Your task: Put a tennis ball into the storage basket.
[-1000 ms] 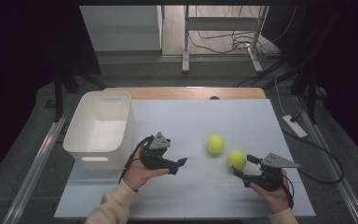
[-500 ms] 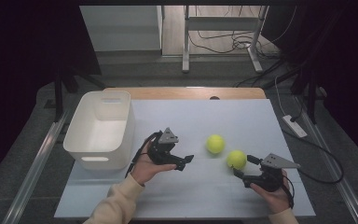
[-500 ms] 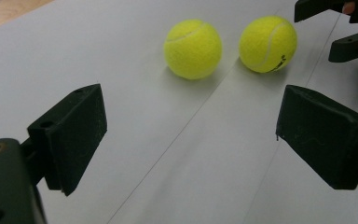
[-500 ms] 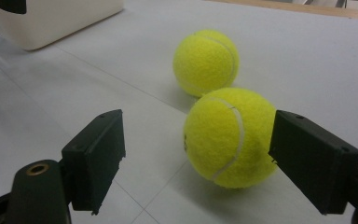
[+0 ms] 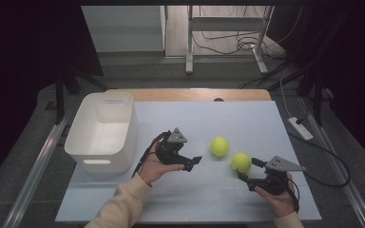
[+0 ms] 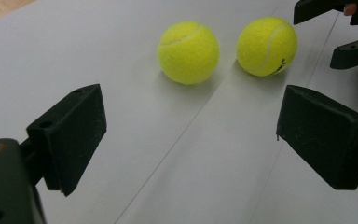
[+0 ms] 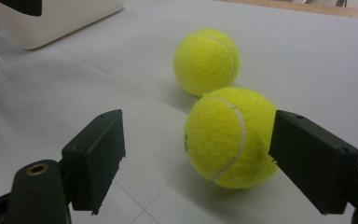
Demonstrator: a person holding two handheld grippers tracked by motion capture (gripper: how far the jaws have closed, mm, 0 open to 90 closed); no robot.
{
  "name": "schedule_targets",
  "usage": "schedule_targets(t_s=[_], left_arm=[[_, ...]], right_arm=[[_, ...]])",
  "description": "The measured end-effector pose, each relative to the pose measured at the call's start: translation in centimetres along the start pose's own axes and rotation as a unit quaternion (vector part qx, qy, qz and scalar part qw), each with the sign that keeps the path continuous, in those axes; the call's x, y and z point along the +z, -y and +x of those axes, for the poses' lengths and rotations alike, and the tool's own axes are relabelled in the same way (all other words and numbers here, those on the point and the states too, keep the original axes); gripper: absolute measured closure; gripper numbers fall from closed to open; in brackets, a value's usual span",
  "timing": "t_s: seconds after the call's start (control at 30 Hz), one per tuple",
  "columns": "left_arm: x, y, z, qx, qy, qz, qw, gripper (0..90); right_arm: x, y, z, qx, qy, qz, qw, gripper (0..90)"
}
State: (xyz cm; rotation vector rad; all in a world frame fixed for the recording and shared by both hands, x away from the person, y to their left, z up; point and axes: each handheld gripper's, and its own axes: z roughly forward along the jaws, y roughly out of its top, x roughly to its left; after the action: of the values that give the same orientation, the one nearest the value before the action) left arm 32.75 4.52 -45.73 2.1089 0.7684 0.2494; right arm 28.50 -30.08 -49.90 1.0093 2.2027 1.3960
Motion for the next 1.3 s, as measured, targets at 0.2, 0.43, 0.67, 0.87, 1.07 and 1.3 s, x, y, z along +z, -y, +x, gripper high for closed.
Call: schedule_targets(t_s=[0.2, 0.43, 0.67, 0.87, 1.07, 1.3], left_arm=[[0.5, -0.3, 0.1, 0.001, 0.002, 0.005, 1.0, 8.9], [1.4, -1.1, -0.1, 0.01, 0.004, 0.014, 0.9999, 8.7], [2.3, -1.7, -0.1, 0.007, 0.01, 0.016, 0.9998, 8.7], [3.0, -2.1, -0.2, 0.007, 0.015, 0.019, 0.9997, 8.7], [3.6, -2.5, -0.2, 0.008, 0.017, 0.024, 0.9995, 8.6], [4.3, -2.8, -0.1, 0.004, 0.02, 0.029, 0.9994, 8.6]], right_arm=[[0.0, 0.0, 0.0, 0.001, 0.0, -0.001, 1.0, 18.1], [0.0, 0.0, 0.0, 0.001, 0.001, -0.001, 1.0, 18.0], [0.0, 0.0, 0.0, 0.002, 0.001, 0.0, 1.0, 18.1], [0.0, 0.0, 0.0, 0.001, 0.001, 0.0, 1.0, 18.0], [-0.1, 0.0, 0.0, 0.001, 0.001, -0.001, 1.0, 18.1], [-0.1, 0.0, -0.1, 0.001, 0.001, -0.002, 1.0, 18.0]])
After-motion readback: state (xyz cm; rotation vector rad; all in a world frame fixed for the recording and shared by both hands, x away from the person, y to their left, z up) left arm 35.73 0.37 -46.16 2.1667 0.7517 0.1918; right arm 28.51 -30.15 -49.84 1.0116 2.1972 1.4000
